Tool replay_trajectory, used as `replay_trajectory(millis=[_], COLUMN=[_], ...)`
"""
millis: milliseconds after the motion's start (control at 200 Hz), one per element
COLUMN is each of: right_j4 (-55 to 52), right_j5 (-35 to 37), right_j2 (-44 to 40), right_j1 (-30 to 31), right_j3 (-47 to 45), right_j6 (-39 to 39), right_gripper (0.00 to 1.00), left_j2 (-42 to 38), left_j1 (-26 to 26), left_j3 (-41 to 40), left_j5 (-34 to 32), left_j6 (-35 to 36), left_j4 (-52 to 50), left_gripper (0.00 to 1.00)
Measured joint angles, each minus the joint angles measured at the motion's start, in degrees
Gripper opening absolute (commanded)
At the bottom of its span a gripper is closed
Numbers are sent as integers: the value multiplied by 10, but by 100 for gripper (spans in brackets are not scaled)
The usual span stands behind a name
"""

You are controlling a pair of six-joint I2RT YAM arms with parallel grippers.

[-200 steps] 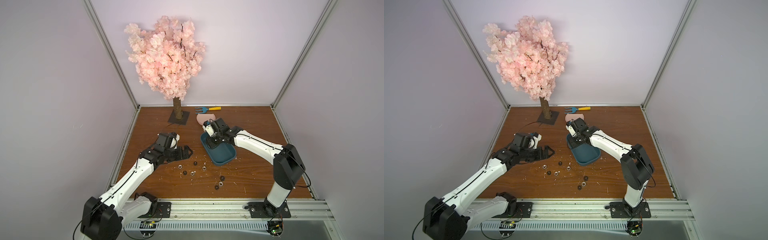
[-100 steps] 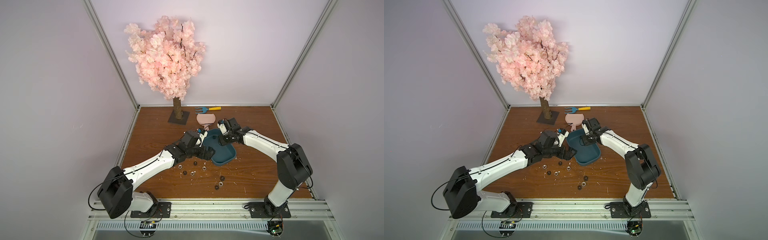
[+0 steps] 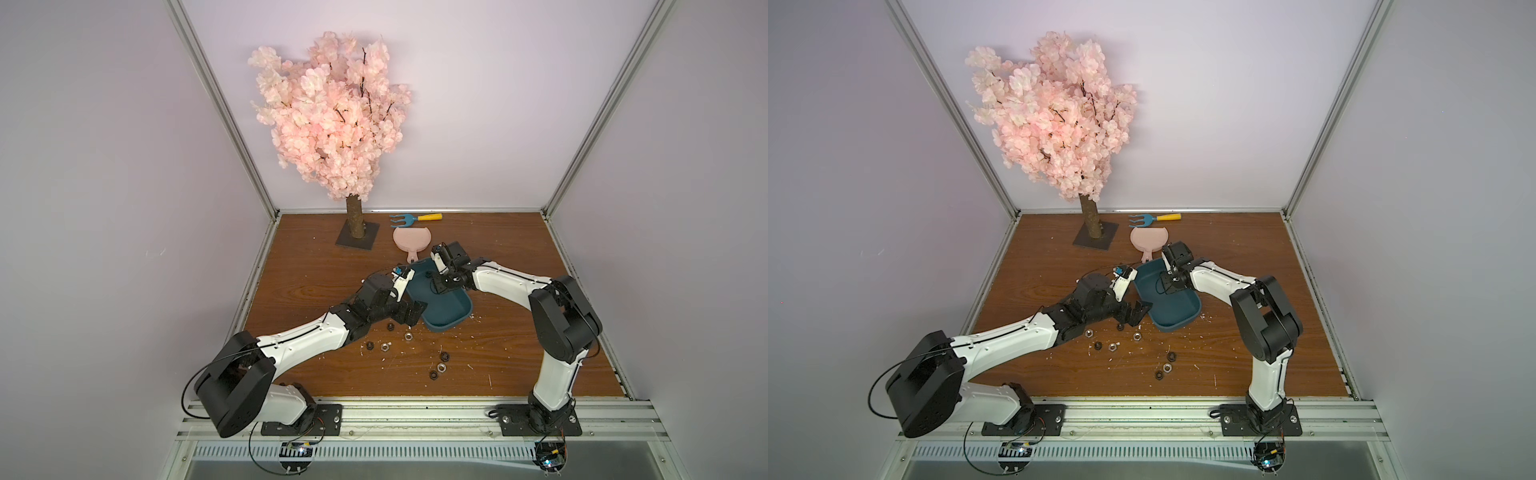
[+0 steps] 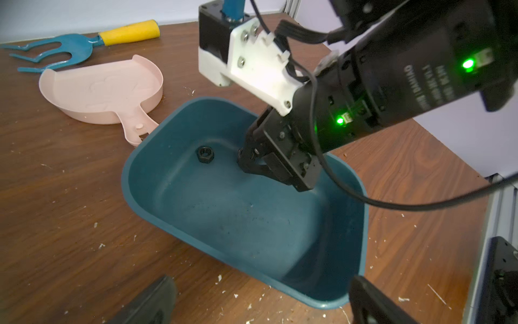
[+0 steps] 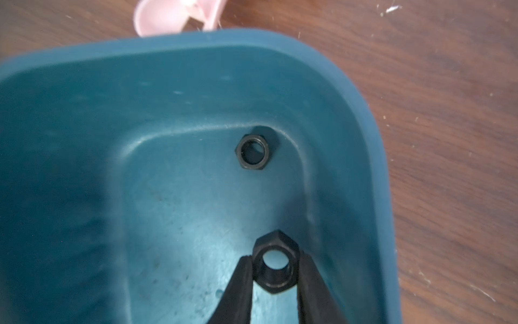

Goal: Put the nuts on the desktop into the storage box
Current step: Place the nut in the storage box.

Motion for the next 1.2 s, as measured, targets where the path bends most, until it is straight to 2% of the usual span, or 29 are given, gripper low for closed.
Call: replay_trajectory(millis=[345, 556, 741, 1026, 1201], right_j4=[54, 58, 52, 37, 28], right_j5=[26, 31, 31, 31, 47], right_j2=[26, 55, 55, 13, -51], right_j1=[6, 8, 13, 26, 42], right_j3=[4, 21, 21, 21, 21], right_j6=[0, 0, 0, -2, -4], right_gripper=[24, 35, 37, 40, 41], left_j2=[10, 2, -22, -69, -89], left_j1=[0, 0, 0, 0, 0], left_j3=[-10, -17, -24, -9, 29], left_j5=[-11, -26, -47, -105, -184], left_j6=[32, 32, 20, -45, -137], left_j4=[11, 3, -17, -100, -200], left_gripper=[100, 100, 100, 100, 100])
